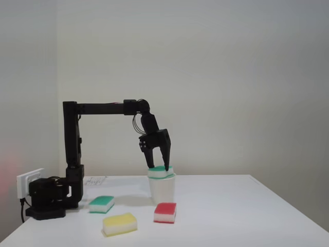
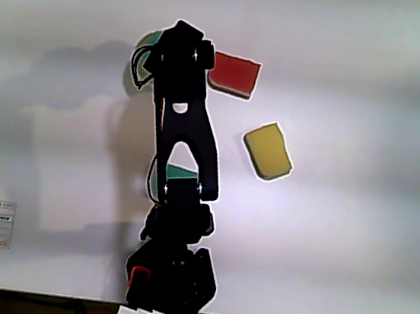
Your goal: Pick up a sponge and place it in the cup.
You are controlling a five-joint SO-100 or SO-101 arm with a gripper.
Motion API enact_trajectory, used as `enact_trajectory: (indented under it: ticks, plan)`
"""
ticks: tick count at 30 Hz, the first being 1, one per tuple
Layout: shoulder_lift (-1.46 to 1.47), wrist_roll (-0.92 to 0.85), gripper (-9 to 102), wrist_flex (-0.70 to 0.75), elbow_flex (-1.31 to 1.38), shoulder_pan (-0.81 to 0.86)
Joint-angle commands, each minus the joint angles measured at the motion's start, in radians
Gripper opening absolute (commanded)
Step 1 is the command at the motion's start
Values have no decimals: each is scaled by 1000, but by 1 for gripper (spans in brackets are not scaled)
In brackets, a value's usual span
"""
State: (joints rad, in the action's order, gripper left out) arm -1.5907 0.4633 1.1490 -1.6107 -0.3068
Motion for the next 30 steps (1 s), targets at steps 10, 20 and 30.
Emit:
enact_trajectory:
  ticks: [10,20,30]
  plan:
    - [-20,-35,37,130,199,-31]
    - [-106,8,22,175,187,-72]
    - [-508,-109,0,141,-213,-57]
